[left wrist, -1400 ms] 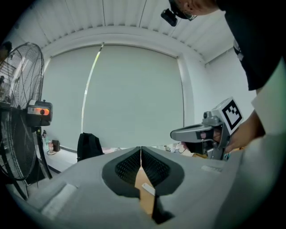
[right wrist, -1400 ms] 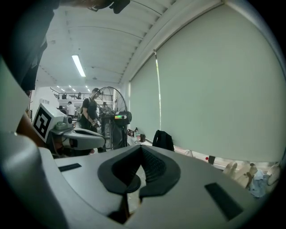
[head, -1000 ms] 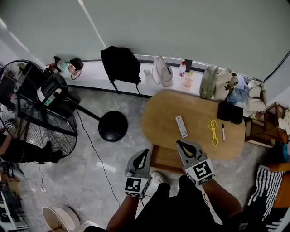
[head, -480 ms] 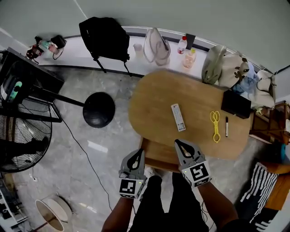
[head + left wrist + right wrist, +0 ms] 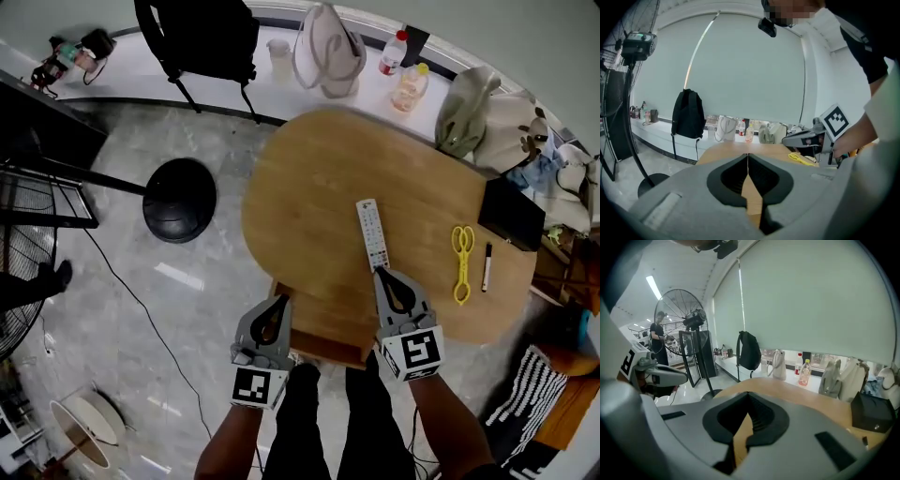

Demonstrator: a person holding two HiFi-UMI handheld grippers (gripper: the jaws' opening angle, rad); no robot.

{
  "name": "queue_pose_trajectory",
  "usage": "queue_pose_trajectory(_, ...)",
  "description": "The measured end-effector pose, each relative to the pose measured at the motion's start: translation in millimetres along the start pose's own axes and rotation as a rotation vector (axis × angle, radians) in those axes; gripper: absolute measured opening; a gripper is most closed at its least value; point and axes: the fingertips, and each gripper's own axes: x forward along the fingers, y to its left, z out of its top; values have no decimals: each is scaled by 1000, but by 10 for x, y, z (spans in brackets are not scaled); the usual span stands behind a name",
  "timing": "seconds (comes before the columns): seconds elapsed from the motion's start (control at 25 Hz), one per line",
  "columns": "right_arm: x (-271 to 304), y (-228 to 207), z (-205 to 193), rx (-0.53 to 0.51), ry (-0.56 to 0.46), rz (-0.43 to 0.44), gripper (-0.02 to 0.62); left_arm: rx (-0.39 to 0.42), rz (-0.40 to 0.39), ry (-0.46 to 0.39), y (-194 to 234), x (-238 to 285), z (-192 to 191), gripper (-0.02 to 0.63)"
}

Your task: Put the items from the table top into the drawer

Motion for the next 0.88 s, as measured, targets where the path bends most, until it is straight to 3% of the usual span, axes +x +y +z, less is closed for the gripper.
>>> queue_pose_trajectory(0.24,295,-74,-348,-30,31,9,-3,-48,14,38,100,132,-434,18)
queue_pose_trajectory(0.64,587,-201,-774,-28,176,-6,-3,-18,24,43,225,121,-515,18)
queue_pose_trajectory(0.72,646,-237,-866,-35,217,-18,80,-15,23,44,243,112,-521,18)
queue_pose_trajectory(0.88,770,-399,-980,-33,260,-75,158,-24,23,52,257,98,-560,18)
